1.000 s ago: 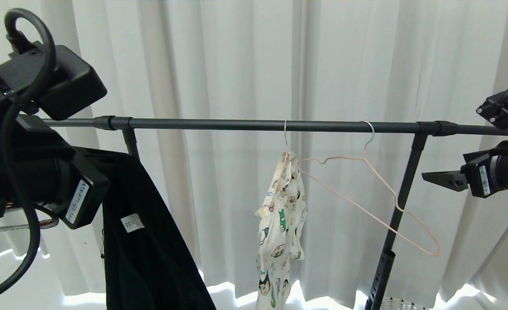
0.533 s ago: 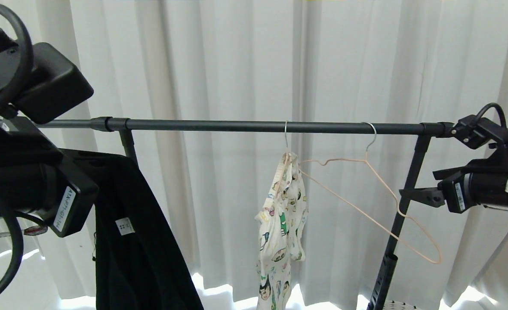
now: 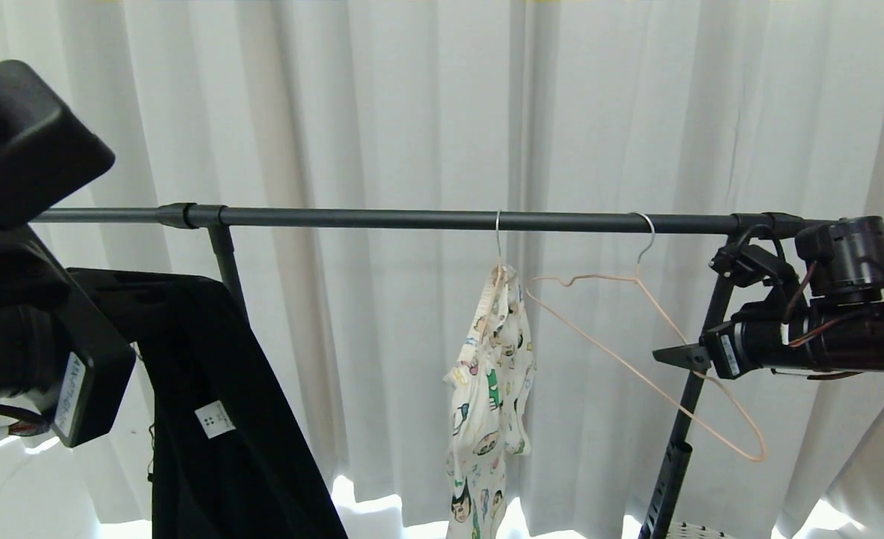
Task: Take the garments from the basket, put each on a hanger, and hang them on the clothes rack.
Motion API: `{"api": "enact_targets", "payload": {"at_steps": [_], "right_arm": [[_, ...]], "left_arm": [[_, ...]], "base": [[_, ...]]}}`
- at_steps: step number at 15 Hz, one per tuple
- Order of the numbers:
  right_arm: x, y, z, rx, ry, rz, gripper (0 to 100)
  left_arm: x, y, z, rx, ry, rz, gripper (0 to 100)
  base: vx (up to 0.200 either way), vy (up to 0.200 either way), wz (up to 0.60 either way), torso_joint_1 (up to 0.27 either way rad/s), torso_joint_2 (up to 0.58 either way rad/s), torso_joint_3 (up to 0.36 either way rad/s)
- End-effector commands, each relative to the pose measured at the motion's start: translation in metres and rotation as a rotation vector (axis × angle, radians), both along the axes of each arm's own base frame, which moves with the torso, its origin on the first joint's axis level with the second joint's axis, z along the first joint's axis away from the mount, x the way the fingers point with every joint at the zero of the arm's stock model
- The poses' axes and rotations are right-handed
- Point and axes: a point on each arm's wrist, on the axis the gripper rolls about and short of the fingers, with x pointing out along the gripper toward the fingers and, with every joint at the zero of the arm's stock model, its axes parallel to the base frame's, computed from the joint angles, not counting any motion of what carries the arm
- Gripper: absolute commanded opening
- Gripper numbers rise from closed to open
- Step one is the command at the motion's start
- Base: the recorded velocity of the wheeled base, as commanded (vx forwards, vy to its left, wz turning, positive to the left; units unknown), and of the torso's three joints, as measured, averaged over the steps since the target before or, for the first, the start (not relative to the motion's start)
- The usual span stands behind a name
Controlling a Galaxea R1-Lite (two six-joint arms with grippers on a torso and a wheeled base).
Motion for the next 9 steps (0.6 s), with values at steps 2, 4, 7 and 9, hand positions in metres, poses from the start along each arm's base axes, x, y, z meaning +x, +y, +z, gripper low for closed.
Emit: {"api": "enact_targets", "payload": {"at_steps": [2,4,7,9], "right_arm": [[0.015,0.004,-0.013,0.021,0.055,-0.024,100],[0.022,0.006,-0.014,0.048,0.067,-0.044,100],[0.025,0.007,-0.024,0.050,0.106,-0.053,100],[0.026,0.009,-0.026,0.048,0.113,-0.051,100]], "left_arm": [[-0.003,0.001,0.000,-0.003,-0.004,-0.010,0],[-0.003,0.000,0.000,-0.003,-0.004,-0.015,0],[-0.004,0.000,0.000,-0.003,-0.004,-0.016,0],[-0.003,0.000,0.000,-0.002,-0.003,-0.016,0]], "base": [[0.000,0.000,0.00,0.000,0.00,0.000],[0.000,0.000,0.00,0.000,0.00,0.000],[0.000,0.000,0.00,0.000,0.00,0.000],[0.000,0.000,0.00,0.000,0.00,0.000]]}}
